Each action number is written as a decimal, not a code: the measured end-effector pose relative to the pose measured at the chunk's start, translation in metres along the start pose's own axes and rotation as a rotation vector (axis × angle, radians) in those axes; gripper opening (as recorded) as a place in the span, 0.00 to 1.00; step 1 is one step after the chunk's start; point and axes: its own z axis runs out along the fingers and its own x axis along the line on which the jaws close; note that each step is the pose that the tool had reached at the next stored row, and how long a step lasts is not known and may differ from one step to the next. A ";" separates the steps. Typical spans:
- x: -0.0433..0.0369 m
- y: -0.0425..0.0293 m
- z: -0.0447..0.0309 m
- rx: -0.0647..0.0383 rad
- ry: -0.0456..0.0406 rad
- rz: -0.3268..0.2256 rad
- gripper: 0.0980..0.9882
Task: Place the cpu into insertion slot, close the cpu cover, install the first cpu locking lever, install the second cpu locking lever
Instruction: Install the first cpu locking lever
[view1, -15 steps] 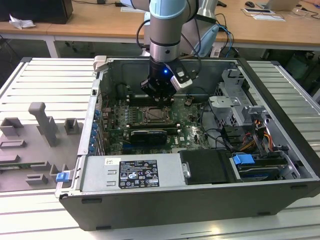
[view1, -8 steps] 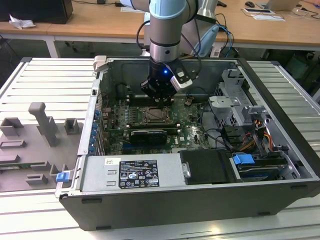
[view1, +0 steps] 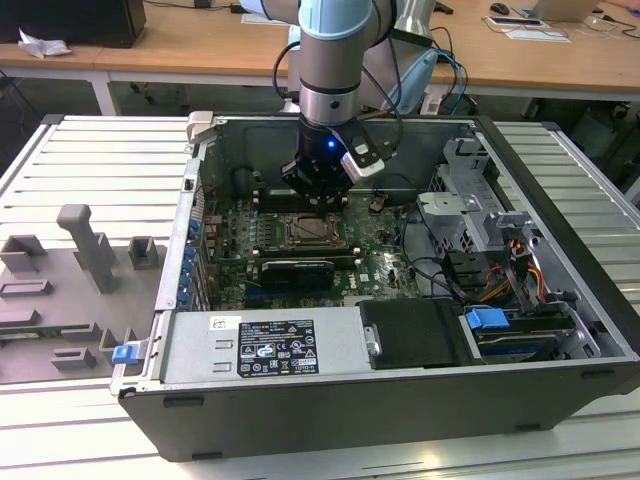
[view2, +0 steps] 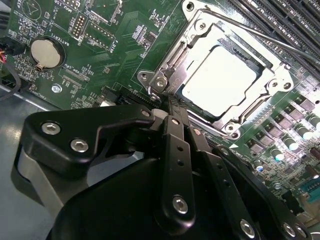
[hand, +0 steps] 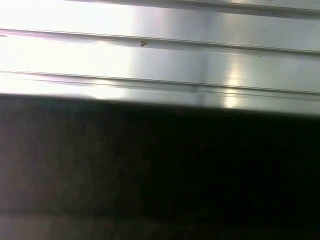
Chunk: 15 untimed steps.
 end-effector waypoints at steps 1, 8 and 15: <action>0.0000 0.0000 0.0000 -0.002 -0.0002 0.000 0.01; 0.0000 0.0000 -0.0003 -0.015 -0.0013 0.000 0.01; -0.0004 -0.0006 -0.0148 -0.015 -0.0009 0.000 0.01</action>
